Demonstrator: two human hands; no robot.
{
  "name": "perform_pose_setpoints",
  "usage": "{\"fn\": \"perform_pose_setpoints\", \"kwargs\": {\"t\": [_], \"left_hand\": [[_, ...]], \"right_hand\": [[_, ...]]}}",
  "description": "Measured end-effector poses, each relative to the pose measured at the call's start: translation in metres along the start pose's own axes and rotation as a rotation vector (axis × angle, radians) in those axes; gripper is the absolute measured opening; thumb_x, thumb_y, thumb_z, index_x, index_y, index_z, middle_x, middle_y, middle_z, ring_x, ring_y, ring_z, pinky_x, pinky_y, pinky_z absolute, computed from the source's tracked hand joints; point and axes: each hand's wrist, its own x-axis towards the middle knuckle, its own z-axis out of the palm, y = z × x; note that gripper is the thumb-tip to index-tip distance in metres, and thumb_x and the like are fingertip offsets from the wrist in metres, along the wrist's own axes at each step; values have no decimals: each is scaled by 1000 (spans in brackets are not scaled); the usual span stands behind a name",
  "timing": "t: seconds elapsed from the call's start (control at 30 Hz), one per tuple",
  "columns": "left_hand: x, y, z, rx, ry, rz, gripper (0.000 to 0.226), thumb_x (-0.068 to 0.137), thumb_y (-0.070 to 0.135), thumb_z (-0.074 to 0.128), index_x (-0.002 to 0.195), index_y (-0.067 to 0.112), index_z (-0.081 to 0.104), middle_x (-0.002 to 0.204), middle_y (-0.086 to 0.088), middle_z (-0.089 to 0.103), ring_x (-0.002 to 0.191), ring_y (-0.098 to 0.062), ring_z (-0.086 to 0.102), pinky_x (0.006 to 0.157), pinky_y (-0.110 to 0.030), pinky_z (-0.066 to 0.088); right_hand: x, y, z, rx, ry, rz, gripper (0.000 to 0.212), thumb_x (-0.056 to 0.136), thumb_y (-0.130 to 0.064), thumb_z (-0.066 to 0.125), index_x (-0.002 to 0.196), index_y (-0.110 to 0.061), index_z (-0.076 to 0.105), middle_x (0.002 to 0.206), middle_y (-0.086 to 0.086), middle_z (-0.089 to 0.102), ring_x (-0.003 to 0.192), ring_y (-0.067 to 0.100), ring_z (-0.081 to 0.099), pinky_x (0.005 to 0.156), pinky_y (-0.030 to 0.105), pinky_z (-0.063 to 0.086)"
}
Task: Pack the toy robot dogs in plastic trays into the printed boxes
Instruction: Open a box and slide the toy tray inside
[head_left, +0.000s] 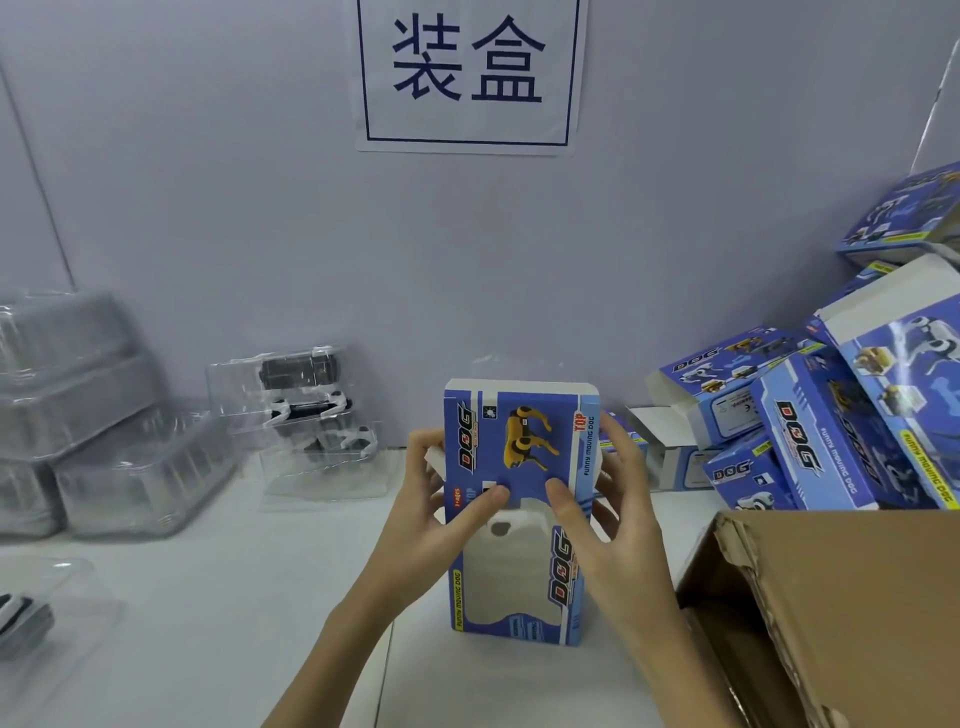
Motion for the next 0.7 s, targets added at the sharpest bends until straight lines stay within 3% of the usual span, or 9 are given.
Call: {"fn": "perform_pose_setpoints", "kwargs": {"t": [0.13,0.23,0.33,0.4,0.5,0.57,0.6,0.63,0.7], "left_hand": [[-1,1,1,20,-21,37,66,88,50,77,135,55,32,127,11,71,116,-19,71,92,-35,63],[-2,1,2,-8,-31,71,81,93,39,77,150,57,21,132,8,69,120,-20,70,90,-31,62],[-2,0,2,36,-43,75,57,88,53,73,134,60,40,129,19,68,120,-17,69,84,-27,62],[-3,-1,1,42,-45,90,45,86,56,72,124,63,50,125,20,69,115,-14,71,79,-23,61],[-1,-3,2,100,-45,148,41,86,61,71,123,64,54,126,14,66,117,-12,68,82,-22,61],[-2,-3,4,219,1,182,45,85,73,66,126,57,56,128,13,57,119,-10,64,82,-24,62],[-3,-5,6,343,60,216,50,87,78,60,128,49,56,127,13,52,118,-10,62,79,-24,62],[-4,-7,9,491,132,266,52,91,79,52,128,43,56,124,12,47,114,-10,60,76,-26,62],[-7,-7,14,680,250,345,49,101,73,33,127,38,56,118,8,43,103,-11,55,69,-31,58]], "right_hand": [[-1,3,-2,-23,-14,9,52,87,-47,71,131,-52,44,122,-27,66,119,5,65,96,19,55],[-2,3,-2,-24,-14,-8,56,87,-45,72,134,-45,41,121,-25,67,116,8,68,97,24,57],[-3,0,-1,-32,-7,-6,68,90,-40,71,146,-49,35,125,-30,63,119,6,66,93,16,55],[-4,-1,-1,-65,-28,12,57,88,-51,66,137,-60,39,124,-31,62,121,2,63,94,12,52],[-5,1,2,-62,-65,73,46,87,-62,57,131,-51,50,124,-25,65,123,3,61,99,21,55],[-9,2,8,-76,-37,98,54,92,-57,55,144,-49,44,138,-19,59,130,6,56,100,22,54],[-12,2,12,-108,12,91,62,95,-52,56,152,-48,35,145,-17,52,133,3,52,99,16,52],[-16,1,16,-137,74,86,68,96,-49,59,156,-47,27,148,-16,48,131,1,51,95,11,50],[-23,-3,25,-101,138,76,67,98,-48,62,154,-47,26,139,-18,51,125,2,55,90,14,52]]}}
